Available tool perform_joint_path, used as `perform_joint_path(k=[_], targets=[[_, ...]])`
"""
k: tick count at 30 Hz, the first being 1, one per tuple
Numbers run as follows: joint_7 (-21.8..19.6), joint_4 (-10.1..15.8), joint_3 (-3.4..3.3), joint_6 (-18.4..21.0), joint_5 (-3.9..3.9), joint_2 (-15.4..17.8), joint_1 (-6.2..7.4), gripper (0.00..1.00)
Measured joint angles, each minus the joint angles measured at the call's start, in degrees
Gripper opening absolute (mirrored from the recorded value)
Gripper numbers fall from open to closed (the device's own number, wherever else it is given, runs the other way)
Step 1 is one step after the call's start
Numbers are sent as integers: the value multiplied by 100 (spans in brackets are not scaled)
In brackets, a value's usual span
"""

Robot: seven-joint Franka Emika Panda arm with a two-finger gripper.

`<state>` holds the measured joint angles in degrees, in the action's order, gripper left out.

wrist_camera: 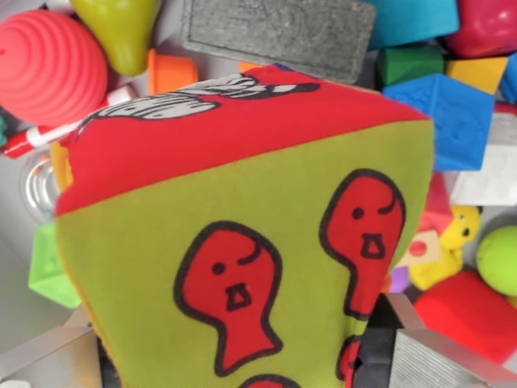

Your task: Pick an object from the bin

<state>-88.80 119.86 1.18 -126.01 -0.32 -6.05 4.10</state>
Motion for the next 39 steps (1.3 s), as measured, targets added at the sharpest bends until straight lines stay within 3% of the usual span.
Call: perform_joint_path(k=[23, 39], targets=[[2, -753, 1, 1215, 11, 461, 0, 0], [2, -1152, 1, 1709, 14, 554, 0, 0]])
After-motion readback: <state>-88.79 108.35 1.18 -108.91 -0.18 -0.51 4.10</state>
